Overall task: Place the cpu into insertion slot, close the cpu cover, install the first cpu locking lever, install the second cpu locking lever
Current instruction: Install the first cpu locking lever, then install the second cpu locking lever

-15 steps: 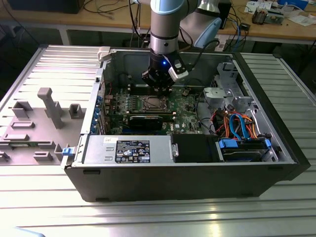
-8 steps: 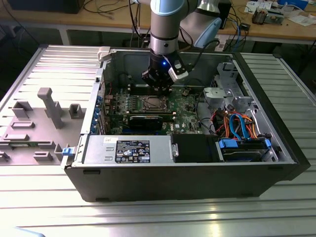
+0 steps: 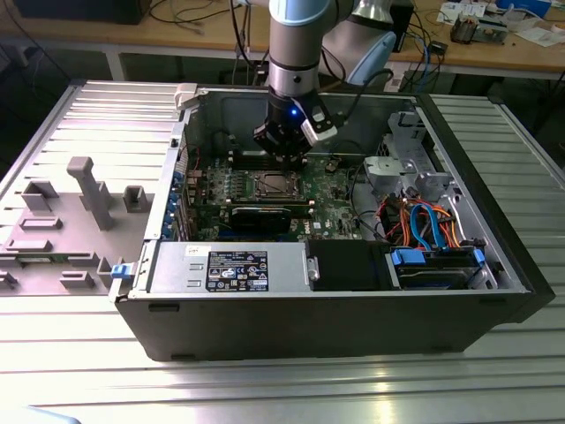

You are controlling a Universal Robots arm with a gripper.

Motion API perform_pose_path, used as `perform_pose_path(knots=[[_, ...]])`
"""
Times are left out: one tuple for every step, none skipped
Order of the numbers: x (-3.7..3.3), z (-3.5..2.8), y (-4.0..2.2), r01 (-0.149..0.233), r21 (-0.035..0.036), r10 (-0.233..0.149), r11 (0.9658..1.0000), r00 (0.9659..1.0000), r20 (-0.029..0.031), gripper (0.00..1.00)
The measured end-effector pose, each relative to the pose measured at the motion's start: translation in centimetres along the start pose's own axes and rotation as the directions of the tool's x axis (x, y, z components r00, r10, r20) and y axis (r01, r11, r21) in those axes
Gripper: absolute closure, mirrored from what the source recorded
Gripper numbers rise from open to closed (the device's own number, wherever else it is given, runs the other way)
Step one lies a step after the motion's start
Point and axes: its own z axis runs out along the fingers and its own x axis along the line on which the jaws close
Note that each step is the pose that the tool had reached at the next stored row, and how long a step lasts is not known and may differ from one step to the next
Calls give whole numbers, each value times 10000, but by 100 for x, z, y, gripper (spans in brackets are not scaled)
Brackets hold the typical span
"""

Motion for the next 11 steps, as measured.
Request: perform_pose_path(knots=[[0, 0, -9, 0, 0, 0, 10000, 10000, 0, 89], [1, 1, -12, 0, -2, 0, 10000, 10000, 0, 89], [1, 1, -12, -1, 0, 1, 10000, 10000, 1, 89], [1, 0, -12, -1, 0, 1, 10000, 10000, 0, 89], [1, 0, -13, 0, 1, 0, 10000, 10000, -1, 89], [1, 0, -13, 0, 2, 0, 10000, 10000, 0, 89], [1, 0, -13, 0, 2, 0, 10000, 10000, 0, 89], [1, 0, -13, 0, 2, 0, 10000, 10000, 0, 89], [1, 0, -13, 0, 3, 0, 10000, 10000, -1, 89], [1, 0, -13, 0, 2, 0, 10000, 10000, 0, 89], [1, 0, -13, 0, 3, 0, 10000, 10000, 0, 89]])
